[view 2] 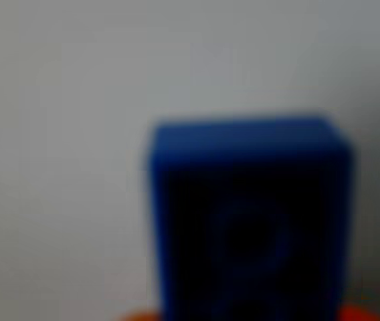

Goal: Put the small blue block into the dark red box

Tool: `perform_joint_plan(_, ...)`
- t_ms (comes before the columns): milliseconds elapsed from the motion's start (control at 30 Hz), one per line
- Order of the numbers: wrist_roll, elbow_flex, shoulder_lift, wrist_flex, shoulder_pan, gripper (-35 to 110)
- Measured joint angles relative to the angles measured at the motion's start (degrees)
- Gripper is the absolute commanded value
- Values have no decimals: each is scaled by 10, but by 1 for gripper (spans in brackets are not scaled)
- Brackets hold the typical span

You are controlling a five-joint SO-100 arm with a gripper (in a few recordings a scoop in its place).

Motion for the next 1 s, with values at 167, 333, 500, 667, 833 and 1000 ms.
perform_joint_plan(167,-44,16,6,-22,127,0)
perform_joint_plan(333,-74,-4,-21,-37,214,0)
perform_joint_plan(500,-80,-59,-98,-38,288,0)
perform_joint_plan(667,-89,-129,-196,-39,330,0)
perform_joint_plan(833,-87,-257,-310,-14,352,13)
perform_joint_plan(1000,-87,-268,-327,-9,368,15)
